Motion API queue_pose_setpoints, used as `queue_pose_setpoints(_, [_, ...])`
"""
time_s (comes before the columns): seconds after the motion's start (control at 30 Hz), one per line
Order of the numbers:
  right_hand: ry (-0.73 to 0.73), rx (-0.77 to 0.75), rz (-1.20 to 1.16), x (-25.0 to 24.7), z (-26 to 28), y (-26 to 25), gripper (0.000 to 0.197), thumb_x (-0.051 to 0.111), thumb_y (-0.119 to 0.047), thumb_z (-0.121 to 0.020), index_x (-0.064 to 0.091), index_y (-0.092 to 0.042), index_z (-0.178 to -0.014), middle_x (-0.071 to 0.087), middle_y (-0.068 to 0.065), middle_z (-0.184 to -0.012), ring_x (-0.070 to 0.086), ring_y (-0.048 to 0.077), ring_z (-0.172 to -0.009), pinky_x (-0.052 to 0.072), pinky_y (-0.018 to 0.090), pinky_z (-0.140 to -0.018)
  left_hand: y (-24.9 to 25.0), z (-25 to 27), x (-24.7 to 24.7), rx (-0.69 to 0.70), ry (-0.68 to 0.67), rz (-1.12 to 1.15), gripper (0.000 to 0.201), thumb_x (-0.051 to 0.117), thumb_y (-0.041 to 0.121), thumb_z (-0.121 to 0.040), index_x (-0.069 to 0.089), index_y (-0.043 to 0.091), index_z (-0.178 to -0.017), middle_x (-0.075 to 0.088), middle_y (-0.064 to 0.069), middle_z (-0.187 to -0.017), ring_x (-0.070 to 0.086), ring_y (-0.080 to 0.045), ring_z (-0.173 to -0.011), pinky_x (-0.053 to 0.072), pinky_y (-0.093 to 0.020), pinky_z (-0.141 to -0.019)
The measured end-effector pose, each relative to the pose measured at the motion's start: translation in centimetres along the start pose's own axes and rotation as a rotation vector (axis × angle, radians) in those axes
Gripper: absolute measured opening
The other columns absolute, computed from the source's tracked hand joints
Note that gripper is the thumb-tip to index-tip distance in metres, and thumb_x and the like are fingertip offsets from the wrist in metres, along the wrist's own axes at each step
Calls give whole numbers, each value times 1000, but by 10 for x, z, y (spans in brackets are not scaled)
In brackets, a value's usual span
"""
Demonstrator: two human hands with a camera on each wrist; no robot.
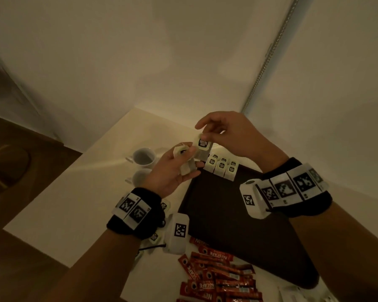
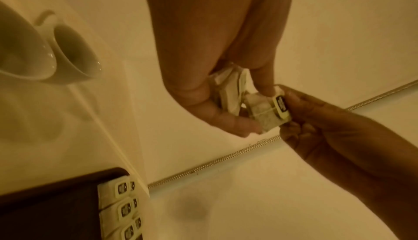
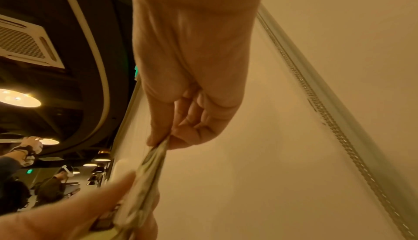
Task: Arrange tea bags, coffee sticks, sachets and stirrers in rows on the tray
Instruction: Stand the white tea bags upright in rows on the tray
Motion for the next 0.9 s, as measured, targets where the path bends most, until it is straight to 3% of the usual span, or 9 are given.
queue_pose_setpoints(0.1, [-7,-27,4,-6,-3,-19,19,75,-16,-77,70,-15,-95,68,-4,-74,60,-1,-63,43,5,-63,-5,-1,7,35,22,77,5,56,21,-91,60,21,-94,72,2,-87,69,-12,-76,54,-22,-58])
queue_pose_setpoints(0.27, [-21,-96,174,-16,-10,-43,13,75,-21,-78,73,-16,-90,64,-6,-75,55,0,-65,41,7,-64,-6,1,19,93,-25,185,27,59,31,-79,61,19,-103,72,1,-99,70,-14,-86,53,-19,-57])
queue_pose_setpoints(0.4, [-51,-106,278,-18,-11,-48,14,73,-23,-80,70,-10,-83,64,-4,-71,54,2,-61,41,11,-59,-3,1,21,109,-47,212,25,58,35,-76,61,17,-94,72,-1,-97,70,-15,-87,54,-19,-58])
queue_pose_setpoints(0.47, [-68,-102,369,-19,-10,-48,22,70,-31,-82,65,-10,-79,57,-6,-63,49,3,-55,38,15,-56,0,0,22,116,-59,194,33,58,36,-77,60,15,-102,72,-2,-99,70,-15,-87,54,-20,-58])
queue_pose_setpoints(0.53, [-82,-104,431,-20,-9,-48,27,65,-37,-85,61,-12,-76,46,-11,-56,41,2,-49,30,11,-51,1,0,22,106,-62,168,40,59,39,-78,59,14,-108,71,-2,-100,70,-15,-89,53,-20,-59])
queue_pose_setpoints(0.67, [-109,-119,495,-22,-5,-44,36,56,-39,-91,58,-12,-67,40,-10,-49,37,6,-43,27,15,-48,2,-3,23,72,-58,191,60,62,48,-81,53,10,-126,66,-4,-108,66,-15,-96,53,-22,-59])
queue_pose_setpoints(0.8, [-74,-142,460,-25,-4,-39,45,56,-33,-92,52,-8,-55,37,-4,-44,33,12,-41,27,21,-48,1,-2,28,78,-43,139,25,63,35,-85,59,14,-100,68,-2,-93,67,-14,-84,51,-21,-54])
queue_pose_setpoints(0.9, [-65,-123,355,-29,-2,-38,32,62,-30,-89,67,-7,-67,52,-4,-51,45,9,-47,33,15,-50,3,0,31,130,-5,96,11,61,28,-81,58,18,-86,69,1,-82,67,-12,-77,51,-21,-53])
Point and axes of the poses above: each hand's wrist, its own z-axis away from the middle knuckle, its own x-axis out of the palm, y = z × x, the point moved 2 cm from there along -z, towards the middle knuckle
